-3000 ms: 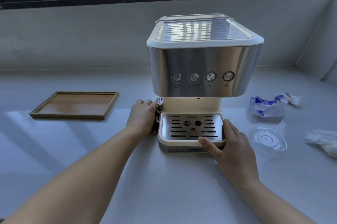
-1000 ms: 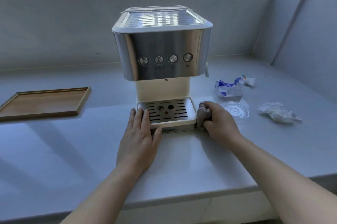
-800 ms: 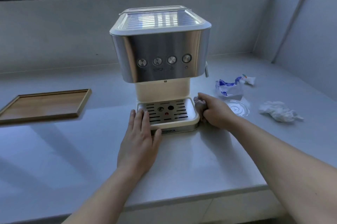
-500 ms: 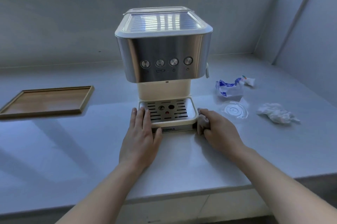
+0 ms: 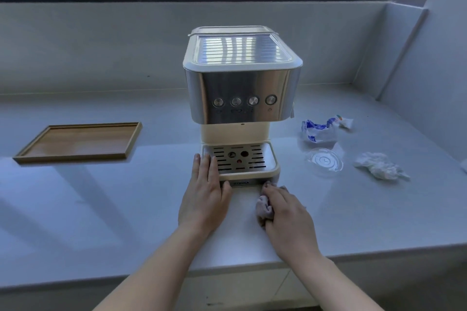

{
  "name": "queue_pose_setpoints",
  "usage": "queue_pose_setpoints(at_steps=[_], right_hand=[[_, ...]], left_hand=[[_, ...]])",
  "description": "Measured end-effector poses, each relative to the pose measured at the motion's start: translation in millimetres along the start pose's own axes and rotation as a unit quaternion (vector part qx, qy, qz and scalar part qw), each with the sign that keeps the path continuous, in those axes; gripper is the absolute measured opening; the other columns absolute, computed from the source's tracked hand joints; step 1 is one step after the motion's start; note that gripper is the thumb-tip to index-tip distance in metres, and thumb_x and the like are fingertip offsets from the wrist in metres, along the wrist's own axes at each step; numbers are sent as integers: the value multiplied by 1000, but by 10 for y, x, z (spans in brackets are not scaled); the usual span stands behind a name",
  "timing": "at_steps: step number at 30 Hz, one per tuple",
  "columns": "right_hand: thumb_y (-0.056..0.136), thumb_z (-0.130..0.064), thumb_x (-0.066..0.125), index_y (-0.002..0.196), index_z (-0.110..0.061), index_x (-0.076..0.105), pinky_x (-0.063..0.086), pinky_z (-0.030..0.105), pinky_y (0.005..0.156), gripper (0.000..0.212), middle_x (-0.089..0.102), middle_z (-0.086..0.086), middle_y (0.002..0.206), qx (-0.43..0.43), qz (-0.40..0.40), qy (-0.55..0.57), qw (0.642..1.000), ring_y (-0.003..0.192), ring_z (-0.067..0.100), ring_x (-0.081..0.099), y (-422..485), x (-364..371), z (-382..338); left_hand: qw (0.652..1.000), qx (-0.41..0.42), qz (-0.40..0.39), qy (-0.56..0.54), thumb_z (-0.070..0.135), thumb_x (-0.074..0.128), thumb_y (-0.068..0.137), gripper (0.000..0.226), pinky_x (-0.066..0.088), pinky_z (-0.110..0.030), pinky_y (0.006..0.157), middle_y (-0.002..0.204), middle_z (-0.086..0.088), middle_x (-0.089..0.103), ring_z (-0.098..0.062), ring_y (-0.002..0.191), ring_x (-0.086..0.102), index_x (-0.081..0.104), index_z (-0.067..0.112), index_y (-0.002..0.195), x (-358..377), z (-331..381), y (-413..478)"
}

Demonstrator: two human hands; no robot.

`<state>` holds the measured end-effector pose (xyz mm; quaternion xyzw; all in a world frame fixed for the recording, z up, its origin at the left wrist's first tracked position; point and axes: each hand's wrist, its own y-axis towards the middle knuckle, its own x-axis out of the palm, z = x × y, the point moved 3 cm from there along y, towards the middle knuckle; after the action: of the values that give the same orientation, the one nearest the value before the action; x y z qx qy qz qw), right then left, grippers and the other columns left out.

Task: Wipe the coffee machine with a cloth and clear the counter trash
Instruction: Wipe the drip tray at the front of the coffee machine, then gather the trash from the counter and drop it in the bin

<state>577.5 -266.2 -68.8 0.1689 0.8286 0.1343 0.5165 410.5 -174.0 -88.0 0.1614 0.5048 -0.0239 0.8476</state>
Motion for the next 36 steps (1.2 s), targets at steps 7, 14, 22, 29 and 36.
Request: queue_pose_setpoints(at_steps=[7, 14, 22, 29, 36], right_hand=[[61, -2, 81, 105, -8, 71, 51, 31, 85, 46, 73, 3, 108, -2, -22, -26, 999, 103, 22, 68, -5, 142, -350], [47, -5, 90, 106, -7, 71, 55, 37, 83, 62, 72, 7, 108, 0, -34, -37, 999, 103, 24, 68, -21, 337, -632], [49, 1, 86, 116, -2, 69, 56, 40, 88, 69, 71, 10, 115, -34, -54, -18, 998, 107, 28, 68, -14, 747, -1198], [65, -9, 75, 111, -9, 71, 43, 32, 98, 46, 72, 3, 113, -33, -76, 38, 996, 105, 21, 67, 219, 1009, -1718], [74, -20, 59, 86, -24, 66, 41, 22, 70, 15, 66, -13, 83, 62, -162, 104, 979, 78, 15, 51, 564, 1082, -2113]], left_hand=[[995, -2, -28, -101, 33, 30, 99, 65, -3, -24, 121, 164, 9, -12, -1, 145, -21, 2, 20, 156, -99, 7, -21], [995, 29, -66, 68, 49, 27, 99, 73, -14, -23, 116, 162, 2, -19, -9, 144, -25, -8, 17, 154, -463, -757, -252], [978, -41, -123, 162, 70, 1, 81, 90, -23, -44, 115, 164, -6, -10, -22, 150, -17, 0, 19, 156, -690, -1491, -451], [992, -43, -116, 7, 54, 33, 89, 73, -17, -35, 119, 163, 1, 13, -17, 151, -3, 21, 21, 153, -866, -1481, -460], [953, -67, -192, -223, 33, 55, 58, 100, 18, -23, 118, 153, 13, 24, -6, 147, 17, 21, 26, 151, -1360, -1665, -514]])
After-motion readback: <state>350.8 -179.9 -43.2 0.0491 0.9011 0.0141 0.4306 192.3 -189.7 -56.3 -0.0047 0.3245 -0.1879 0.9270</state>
